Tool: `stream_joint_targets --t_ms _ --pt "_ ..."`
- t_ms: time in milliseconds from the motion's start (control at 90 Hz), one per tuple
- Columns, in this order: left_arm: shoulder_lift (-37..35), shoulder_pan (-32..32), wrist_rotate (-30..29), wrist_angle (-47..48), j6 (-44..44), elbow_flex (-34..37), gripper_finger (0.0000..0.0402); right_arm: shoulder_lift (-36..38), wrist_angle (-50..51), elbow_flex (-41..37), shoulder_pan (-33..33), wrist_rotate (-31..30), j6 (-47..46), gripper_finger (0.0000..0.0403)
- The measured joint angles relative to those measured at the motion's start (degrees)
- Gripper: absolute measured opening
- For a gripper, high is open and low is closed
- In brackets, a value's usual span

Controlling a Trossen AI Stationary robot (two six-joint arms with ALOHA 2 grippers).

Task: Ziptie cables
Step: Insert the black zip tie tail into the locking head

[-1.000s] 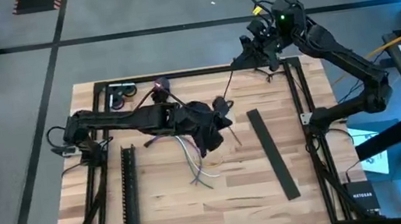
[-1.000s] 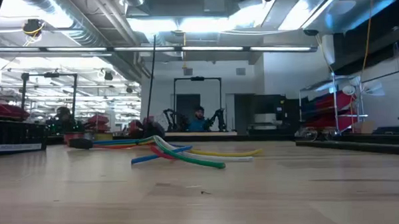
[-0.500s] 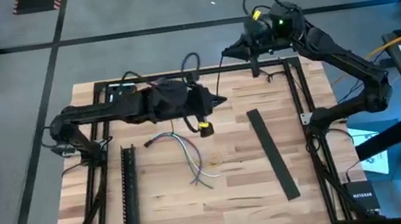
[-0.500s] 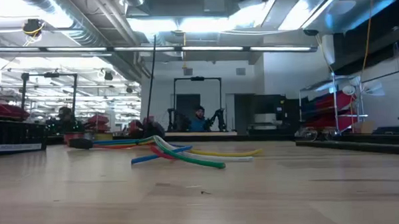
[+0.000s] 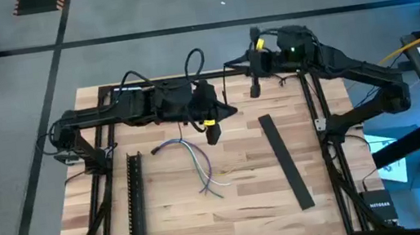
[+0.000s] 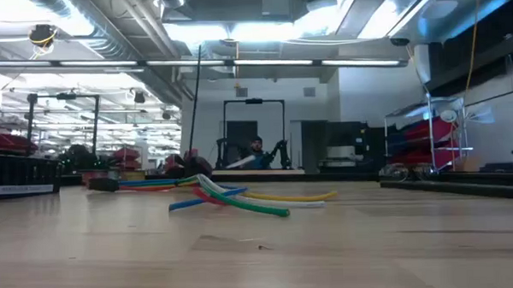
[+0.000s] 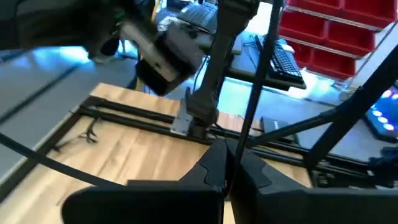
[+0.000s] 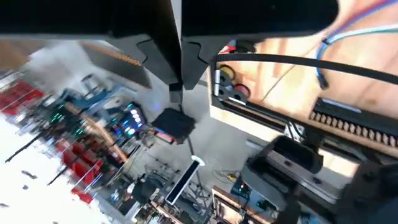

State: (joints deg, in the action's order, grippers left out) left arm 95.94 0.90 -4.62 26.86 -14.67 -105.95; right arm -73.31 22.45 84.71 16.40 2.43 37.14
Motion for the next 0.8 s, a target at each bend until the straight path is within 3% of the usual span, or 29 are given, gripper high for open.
stream_joint_targets --t_ms 422,800 --pt "2.5 -1.0 3.2 5.2 -7.7 0.0 0.0 0.0 3.3 0.0 -12.3 -15.0 14.2 0.0" --pt "3.9 -1.0 3.2 5.7 -10.4 0.0 0.0 0.0 3.9 0.0 -17.2 -20.2 15.9 0.0"
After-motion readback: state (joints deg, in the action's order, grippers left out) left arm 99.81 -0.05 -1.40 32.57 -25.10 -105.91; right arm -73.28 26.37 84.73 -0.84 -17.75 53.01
